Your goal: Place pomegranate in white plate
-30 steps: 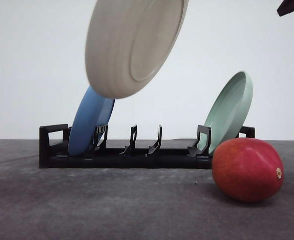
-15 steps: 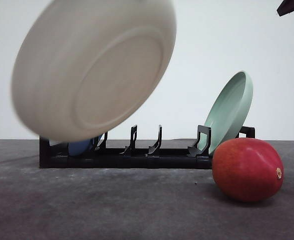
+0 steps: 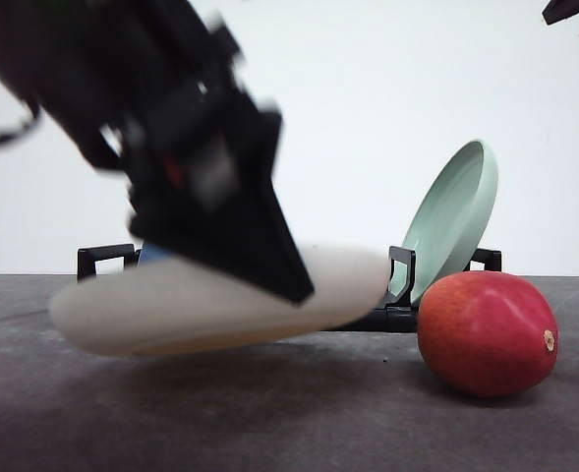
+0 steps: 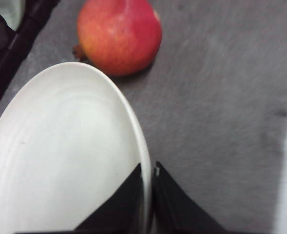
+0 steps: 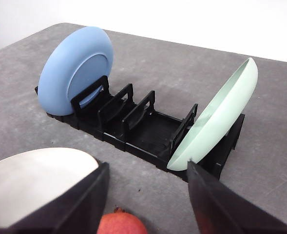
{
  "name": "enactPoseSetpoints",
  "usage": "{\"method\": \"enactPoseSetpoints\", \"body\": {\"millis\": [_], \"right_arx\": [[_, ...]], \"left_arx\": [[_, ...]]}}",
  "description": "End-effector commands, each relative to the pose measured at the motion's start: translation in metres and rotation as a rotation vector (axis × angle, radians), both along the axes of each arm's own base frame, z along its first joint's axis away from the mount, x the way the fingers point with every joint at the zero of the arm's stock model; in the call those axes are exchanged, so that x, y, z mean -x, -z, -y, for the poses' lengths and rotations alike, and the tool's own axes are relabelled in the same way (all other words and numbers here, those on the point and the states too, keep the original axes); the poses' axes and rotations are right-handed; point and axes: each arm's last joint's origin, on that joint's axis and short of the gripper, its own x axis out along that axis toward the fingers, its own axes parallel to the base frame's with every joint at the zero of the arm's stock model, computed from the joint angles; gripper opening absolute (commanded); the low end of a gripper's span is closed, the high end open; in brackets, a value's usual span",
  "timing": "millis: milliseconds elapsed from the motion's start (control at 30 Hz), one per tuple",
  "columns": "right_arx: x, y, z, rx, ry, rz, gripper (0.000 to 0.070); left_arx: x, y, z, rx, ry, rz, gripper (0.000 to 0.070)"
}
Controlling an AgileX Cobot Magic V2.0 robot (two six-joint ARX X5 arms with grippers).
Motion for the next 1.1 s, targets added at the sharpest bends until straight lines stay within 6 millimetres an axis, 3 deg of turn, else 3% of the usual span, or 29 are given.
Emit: {"method": "enactPoseSetpoints", "body": {"millis": [0, 167, 233, 300, 400, 467, 667, 800, 1067], "right_arx": [[0.0, -0.007, -0.001, -0.018, -0.002, 0.023, 0.0321], [0.0, -0.008, -0.001, -0.022, -0.002, 0.04, 0.0321], [0.0, -0.009, -0.001, -0.024, -0.002, 0.046, 0.0321], [0.0, -0.009, -0.001, -0.024, -0.002, 0.046, 0.0321], [0.0, -0.009, -0.001, -0.024, -0.002, 0.046, 0.0321], [0.0, -0.009, -0.001, -0.024, -0.002, 0.046, 0.0321], [0.0, -0.008, -0.001, -0.036, 0.002, 0.03, 0.0322], [0.0, -0.007, -0.001, -0.064, -0.014, -0.001, 0.0325], [0.002, 0.002, -0.002, -0.102, -0.039, -0.137, 0.0326]], "left_arx": [[0.0, 0.006, 0.006, -0.045, 0.035, 0.047, 0.0002], [-0.002, 0.022, 0.009, -0.12, 0.026, 0.035, 0.0003], [-0.002, 0.022, 0.009, -0.127, 0.027, 0.032, 0.0042], [-0.001, 0.022, 0.009, -0.119, 0.018, 0.025, 0.0149], [-0.001, 0.021, 0.008, -0.096, -0.021, -0.005, 0.0386], [0.0, 0.017, 0.006, -0.083, -0.064, -0.043, 0.0447], [-0.004, -0.011, -0.011, 0.04, -0.162, -0.331, 0.0445], [-0.012, -0.034, -0.037, 0.179, -0.257, -0.475, 0.0439], [-0.035, -0.066, -0.106, 0.336, -0.511, -0.465, 0.0434]]}}
